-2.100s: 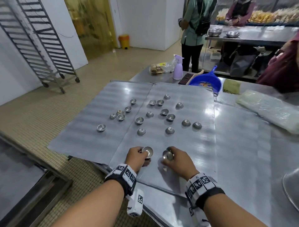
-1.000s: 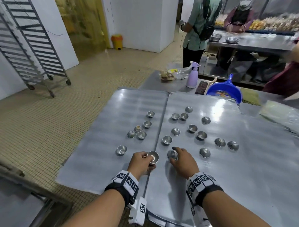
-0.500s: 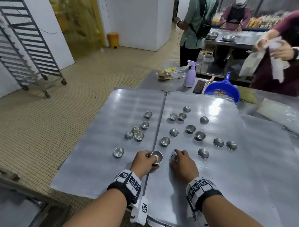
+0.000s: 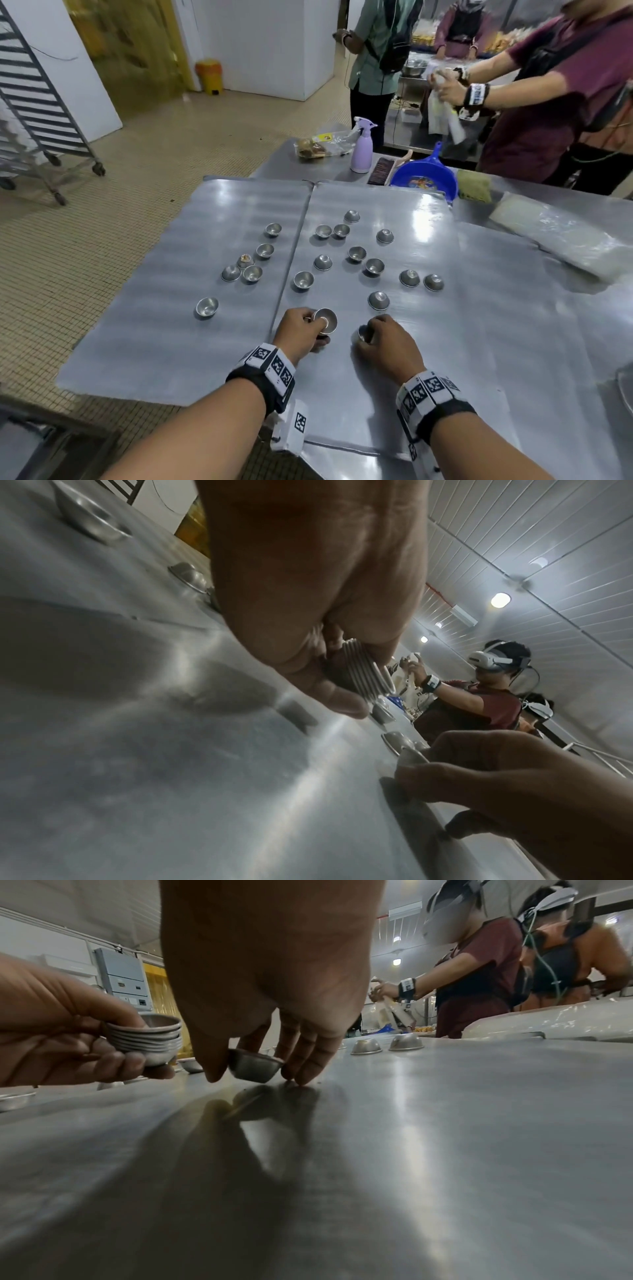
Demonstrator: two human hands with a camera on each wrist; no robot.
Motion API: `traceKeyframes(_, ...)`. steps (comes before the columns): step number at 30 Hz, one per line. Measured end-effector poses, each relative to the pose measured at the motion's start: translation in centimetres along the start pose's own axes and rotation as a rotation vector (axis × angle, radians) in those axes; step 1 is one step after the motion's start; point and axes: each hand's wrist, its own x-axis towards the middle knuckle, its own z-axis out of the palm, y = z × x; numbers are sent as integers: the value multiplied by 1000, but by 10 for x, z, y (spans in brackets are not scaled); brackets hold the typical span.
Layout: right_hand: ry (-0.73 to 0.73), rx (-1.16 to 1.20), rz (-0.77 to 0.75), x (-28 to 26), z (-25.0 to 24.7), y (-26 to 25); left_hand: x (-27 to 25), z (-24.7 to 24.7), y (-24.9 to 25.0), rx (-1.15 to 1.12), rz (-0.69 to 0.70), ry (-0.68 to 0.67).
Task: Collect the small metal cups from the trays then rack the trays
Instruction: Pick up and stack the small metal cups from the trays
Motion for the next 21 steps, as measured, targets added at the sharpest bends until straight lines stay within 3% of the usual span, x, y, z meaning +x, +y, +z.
traceKeyframes(12,-157,10,-42,-7,-16,25,-2,27,-4,55,6,-11)
traceKeyframes(17,-166,18,-41,2,-19,27,1,30,-3,41,-4,-17)
traceKeyframes(21,-82,144,-79,13,-23,15,3,29,-2,-26,-15,-30)
